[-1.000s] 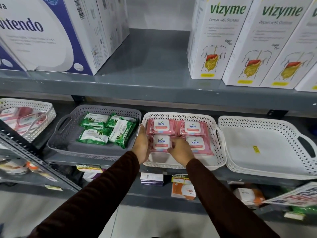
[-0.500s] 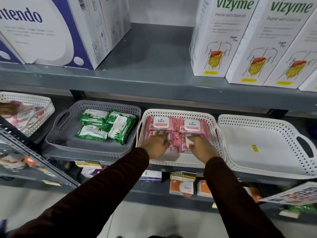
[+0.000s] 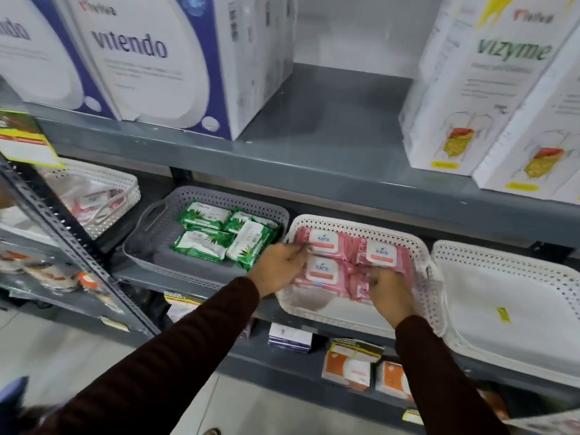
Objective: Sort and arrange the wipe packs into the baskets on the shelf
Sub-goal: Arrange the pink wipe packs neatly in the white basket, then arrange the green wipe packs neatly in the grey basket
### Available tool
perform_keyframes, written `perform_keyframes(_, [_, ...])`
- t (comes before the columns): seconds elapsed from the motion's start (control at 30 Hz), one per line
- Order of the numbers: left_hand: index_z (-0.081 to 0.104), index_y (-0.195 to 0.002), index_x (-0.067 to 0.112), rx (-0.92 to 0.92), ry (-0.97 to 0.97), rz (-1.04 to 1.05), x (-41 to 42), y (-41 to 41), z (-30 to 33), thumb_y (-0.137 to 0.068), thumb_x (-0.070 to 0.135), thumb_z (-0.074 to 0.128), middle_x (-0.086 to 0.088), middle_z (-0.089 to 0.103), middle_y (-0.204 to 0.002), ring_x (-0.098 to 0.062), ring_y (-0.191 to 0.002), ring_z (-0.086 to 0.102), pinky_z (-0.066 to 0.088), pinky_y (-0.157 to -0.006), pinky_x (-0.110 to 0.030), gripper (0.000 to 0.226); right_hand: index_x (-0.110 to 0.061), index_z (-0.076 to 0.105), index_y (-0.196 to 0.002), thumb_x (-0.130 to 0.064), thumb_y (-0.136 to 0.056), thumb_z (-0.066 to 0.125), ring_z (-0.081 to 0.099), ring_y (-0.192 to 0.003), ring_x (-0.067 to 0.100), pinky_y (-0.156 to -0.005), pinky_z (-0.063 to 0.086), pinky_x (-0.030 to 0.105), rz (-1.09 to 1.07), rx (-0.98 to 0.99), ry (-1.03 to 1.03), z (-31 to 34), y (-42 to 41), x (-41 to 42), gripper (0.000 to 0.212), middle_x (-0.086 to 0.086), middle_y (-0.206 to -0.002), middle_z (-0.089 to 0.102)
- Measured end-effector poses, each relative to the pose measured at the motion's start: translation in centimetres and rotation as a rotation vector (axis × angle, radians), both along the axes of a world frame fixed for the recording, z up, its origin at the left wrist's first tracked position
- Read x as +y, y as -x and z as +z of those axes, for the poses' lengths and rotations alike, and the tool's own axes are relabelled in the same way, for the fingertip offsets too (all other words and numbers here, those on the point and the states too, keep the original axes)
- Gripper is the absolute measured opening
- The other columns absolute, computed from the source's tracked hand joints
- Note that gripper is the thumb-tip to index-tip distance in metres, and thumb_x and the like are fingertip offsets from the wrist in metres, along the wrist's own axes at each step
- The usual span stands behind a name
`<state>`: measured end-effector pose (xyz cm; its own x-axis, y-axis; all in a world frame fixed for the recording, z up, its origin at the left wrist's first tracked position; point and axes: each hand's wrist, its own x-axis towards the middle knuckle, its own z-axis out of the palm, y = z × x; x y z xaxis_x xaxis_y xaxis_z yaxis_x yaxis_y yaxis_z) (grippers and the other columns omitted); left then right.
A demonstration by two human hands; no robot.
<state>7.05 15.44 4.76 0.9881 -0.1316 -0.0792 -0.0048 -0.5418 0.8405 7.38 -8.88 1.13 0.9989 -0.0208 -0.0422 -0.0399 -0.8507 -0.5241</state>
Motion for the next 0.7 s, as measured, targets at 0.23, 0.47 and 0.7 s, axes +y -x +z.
perform_keyframes(0.23, [0.056,-0.088,-0.001,0.518,1.053,0.746,12.1,-0.1,-1.9,-0.096,0.037,0.046,-0.016,0.057,-0.070,-0.030,-0.065,0.054,0.045,-0.063,-0.037,0.041,-0.015,0.072,-0.116,0.001,-0.095,0.049,0.050,-0.055,0.001,-0.061,0.039,0.023,0.132,-0.181,-0.439,2.6,-1.9,15.7,0.035,0.000,-0.092,0.071])
perform_keyframes(0.47, [0.040,-0.138,0.008,0.762,1.141,0.584,11.7,0.9,2.7,-0.101,0.049,0.028,-0.010,0.006,-0.130,-0.043,-0.117,0.054,0.042,-0.100,-0.033,0.057,-0.008,0.061,-0.126,-0.001,-0.084,0.055,0.060,-0.119,0.035,-0.096,0.047,0.035,0.196,0.100,-0.062,1.9,-7.8,25.6,0.043,0.018,-0.129,0.064])
perform_keyframes(0.7, [0.030,-0.147,0.006,0.754,0.982,0.551,12.7,-1.3,1.0,-0.100,0.055,0.026,-0.016,0.034,-0.151,-0.028,-0.137,0.035,0.044,-0.090,-0.031,0.068,-0.001,0.052,-0.130,-0.005,-0.084,0.061,0.057,-0.119,0.038,-0.096,0.047,0.037,0.087,0.062,0.146,1.0,-7.4,26.6,0.047,0.024,-0.131,0.057])
